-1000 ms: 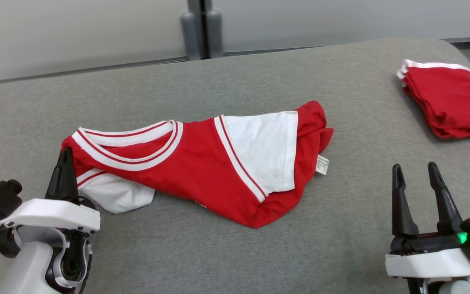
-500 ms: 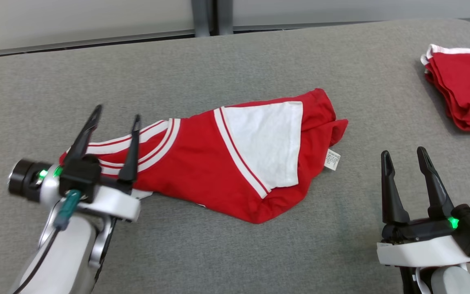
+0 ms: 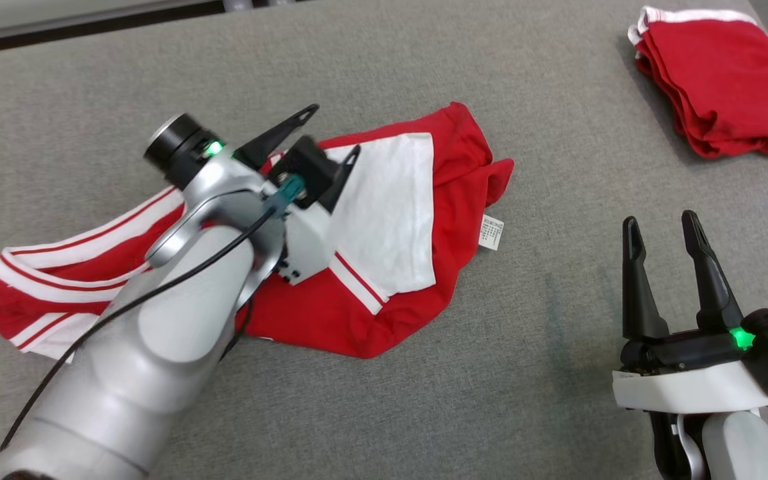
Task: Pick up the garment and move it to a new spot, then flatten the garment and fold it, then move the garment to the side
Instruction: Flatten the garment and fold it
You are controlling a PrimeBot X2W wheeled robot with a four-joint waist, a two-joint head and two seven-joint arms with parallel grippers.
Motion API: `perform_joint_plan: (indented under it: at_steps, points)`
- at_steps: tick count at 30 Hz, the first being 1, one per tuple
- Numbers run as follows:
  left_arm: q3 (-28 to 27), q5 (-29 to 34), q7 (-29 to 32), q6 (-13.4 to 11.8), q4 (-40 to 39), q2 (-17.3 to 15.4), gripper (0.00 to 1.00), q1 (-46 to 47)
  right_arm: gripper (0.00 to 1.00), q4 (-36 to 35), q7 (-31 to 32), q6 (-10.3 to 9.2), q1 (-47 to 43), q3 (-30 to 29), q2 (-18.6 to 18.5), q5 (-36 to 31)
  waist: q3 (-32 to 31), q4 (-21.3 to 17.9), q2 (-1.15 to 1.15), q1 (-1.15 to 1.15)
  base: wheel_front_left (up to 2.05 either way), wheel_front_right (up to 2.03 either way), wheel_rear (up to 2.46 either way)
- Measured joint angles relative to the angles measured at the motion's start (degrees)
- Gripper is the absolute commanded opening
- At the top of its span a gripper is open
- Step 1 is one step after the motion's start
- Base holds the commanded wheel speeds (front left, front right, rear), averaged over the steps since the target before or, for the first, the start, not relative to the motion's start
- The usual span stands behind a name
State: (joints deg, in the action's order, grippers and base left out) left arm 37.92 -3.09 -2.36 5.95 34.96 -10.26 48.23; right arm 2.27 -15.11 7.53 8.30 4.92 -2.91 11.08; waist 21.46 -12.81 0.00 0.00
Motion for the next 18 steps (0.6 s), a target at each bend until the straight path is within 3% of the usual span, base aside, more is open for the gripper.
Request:
perform_joint_plan:
  at_steps: [9,13,18]
  points:
    - [13.9,-6.0,6.6,1.4,5.0,3.4,1.00,8.9,1.00,-0.4,0.0,0.00,1.5,0.5,0.0,0.8,3.8,-2.2,0.00,0.00,0.00,0.00,0.00]
    - [21.3,-11.2,7.9,1.4,4.6,2.8,1.00,12.0,1.00,-0.4,0.0,0.00,1.7,0.5,0.0,0.9,4.1,-2.5,0.00,0.00,0.00,0.00,0.00]
    - [26.3,-15.1,8.6,1.5,4.4,1.3,1.00,14.9,1.00,-0.4,0.0,0.00,1.7,0.6,0.0,0.9,4.2,-2.7,0.00,0.00,0.00,0.00,0.00]
